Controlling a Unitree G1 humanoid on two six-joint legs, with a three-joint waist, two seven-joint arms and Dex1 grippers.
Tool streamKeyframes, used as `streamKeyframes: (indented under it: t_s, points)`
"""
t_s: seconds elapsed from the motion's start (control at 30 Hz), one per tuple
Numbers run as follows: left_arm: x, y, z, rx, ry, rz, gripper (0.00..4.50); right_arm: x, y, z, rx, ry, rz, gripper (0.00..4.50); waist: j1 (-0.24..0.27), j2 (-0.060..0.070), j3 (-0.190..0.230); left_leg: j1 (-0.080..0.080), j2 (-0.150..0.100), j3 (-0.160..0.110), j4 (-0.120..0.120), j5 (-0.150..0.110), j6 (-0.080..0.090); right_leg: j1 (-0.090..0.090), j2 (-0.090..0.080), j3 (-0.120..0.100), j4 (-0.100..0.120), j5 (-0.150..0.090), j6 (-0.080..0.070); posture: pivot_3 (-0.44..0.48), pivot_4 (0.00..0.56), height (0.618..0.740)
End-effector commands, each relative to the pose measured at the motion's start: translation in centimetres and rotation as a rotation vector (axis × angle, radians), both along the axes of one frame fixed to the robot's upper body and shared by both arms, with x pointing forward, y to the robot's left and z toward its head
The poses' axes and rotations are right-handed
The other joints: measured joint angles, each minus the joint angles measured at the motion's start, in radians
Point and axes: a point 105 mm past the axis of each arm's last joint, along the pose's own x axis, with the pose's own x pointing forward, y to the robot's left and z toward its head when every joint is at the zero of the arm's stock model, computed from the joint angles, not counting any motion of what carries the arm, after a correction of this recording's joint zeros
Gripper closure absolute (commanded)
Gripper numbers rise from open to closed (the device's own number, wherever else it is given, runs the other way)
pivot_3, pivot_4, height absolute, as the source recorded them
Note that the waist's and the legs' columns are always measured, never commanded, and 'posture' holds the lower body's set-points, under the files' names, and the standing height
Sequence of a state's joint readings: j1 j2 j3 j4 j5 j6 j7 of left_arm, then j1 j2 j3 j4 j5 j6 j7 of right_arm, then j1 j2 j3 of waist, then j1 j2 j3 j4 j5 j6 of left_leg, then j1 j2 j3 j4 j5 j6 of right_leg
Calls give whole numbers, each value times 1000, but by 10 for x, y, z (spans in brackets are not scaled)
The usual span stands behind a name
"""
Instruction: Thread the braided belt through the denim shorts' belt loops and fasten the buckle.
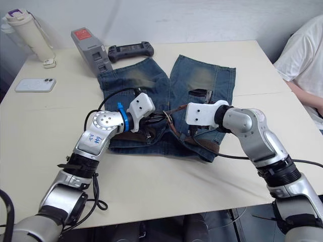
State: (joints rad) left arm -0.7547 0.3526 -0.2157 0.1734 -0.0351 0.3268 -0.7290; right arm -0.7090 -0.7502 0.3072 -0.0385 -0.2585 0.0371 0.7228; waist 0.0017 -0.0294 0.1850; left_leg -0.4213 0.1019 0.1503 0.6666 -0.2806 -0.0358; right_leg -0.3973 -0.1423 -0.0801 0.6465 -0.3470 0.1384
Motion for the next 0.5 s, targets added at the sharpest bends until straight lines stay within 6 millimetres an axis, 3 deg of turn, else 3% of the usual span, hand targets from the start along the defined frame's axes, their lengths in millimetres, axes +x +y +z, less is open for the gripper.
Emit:
streamKeyframes:
  t_s: [0.03, 0.07, 0.17, 0.43, 0.5]
  points:
    - [-6, -10, 13, 3, -58, -50, 4500, 2, 5, 12, -10, -49, 34, 36, -1, 0, 0, 0, 0, 0, 0, 0, 0, 0, 0, 0, 0, 0, 0, 0, 150, 740]
    - [-6, -11, 14, 3, -61, -52, 4500, 2, 6, 12, -12, -49, 41, 36, -2, 0, 0, 0, 0, 0, 0, 0, 0, 0, 0, 0, 0, 0, 0, 0, 150, 740]
    - [-6, -12, 16, 11, -73, -59, 4500, 3, 13, 8, -12, -40, 69, 827, -2, 0, 0, 0, 0, 0, 0, 0, 0, 0, 0, 0, 0, 0, 0, 0, 150, 740]
    - [-6, -9, 17, 7, -66, -57, 4500, -1, 18, 1, -9, -13, 101, 4414, -2, 0, 0, 0, 0, 0, 0, 0, 0, 0, 0, 0, 0, 0, 0, 0, 150, 740]
    - [-7, -9, 18, -3, -56, -66, 4500, -2, 17, 1, -5, -8, 100, 4466, -2, 0, 0, 0, 0, 0, 0, 0, 0, 0, 0, 0, 0, 0, 0, 0, 150, 740]
